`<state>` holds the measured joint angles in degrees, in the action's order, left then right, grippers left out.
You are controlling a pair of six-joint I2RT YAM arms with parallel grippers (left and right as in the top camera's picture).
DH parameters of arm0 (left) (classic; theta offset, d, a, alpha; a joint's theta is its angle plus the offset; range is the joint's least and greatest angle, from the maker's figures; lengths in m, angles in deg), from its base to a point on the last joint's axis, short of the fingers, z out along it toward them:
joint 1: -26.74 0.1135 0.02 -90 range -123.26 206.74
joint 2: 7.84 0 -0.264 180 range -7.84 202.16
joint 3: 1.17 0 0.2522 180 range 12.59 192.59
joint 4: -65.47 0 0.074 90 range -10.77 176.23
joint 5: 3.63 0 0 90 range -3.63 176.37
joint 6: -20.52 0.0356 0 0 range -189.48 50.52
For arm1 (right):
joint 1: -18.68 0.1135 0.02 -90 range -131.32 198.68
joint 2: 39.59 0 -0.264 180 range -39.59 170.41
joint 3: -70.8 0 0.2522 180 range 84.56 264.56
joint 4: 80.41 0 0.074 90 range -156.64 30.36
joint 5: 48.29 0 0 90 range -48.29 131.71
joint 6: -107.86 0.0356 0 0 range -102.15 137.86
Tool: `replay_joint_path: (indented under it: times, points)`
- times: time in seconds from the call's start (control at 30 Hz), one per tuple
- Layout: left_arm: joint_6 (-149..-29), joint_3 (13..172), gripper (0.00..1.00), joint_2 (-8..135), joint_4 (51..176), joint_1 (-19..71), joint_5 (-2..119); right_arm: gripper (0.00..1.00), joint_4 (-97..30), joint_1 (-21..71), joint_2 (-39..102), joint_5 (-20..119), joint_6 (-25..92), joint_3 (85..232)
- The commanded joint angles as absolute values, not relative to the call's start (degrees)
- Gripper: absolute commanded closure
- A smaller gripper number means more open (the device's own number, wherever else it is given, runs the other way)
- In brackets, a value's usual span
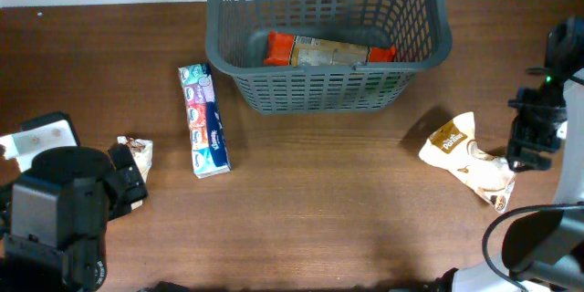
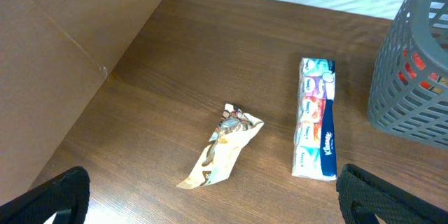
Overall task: Pack container
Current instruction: 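Withdraw the right gripper and move it over the rice bag, then lower the right gripper and grasp the crumpled rice bag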
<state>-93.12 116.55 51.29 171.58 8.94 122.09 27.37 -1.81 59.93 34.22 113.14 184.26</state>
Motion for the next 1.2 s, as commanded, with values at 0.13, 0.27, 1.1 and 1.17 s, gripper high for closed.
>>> replay_joint_path:
  times: [0.13, 0.27, 1.1, 1.17]
  points:
    - [-93.86, 116.44, 0.01, 51.42, 171.52, 9.29, 121.68, 0.01, 18.74, -3.56, 60.22, 32.93, 118.85, 172.56]
    - [-93.86, 116.44, 0.0, 51.42, 171.52, 9.29, 121.68, 0.01, 13.3, -3.47, 60.22, 32.04, 118.85, 167.01]
    - [-93.86, 116.44, 0.0, 51.42, 171.52, 9.29, 121.68, 0.01, -0.12, -3.43, 62.29, 33.85, 101.88, 157.44]
    - [-93.86, 116.44, 0.01, 51.42, 171.52, 9.29, 121.68, 0.01, -0.23, -3.43, 62.34, 34.46, 104.0, 156.7]
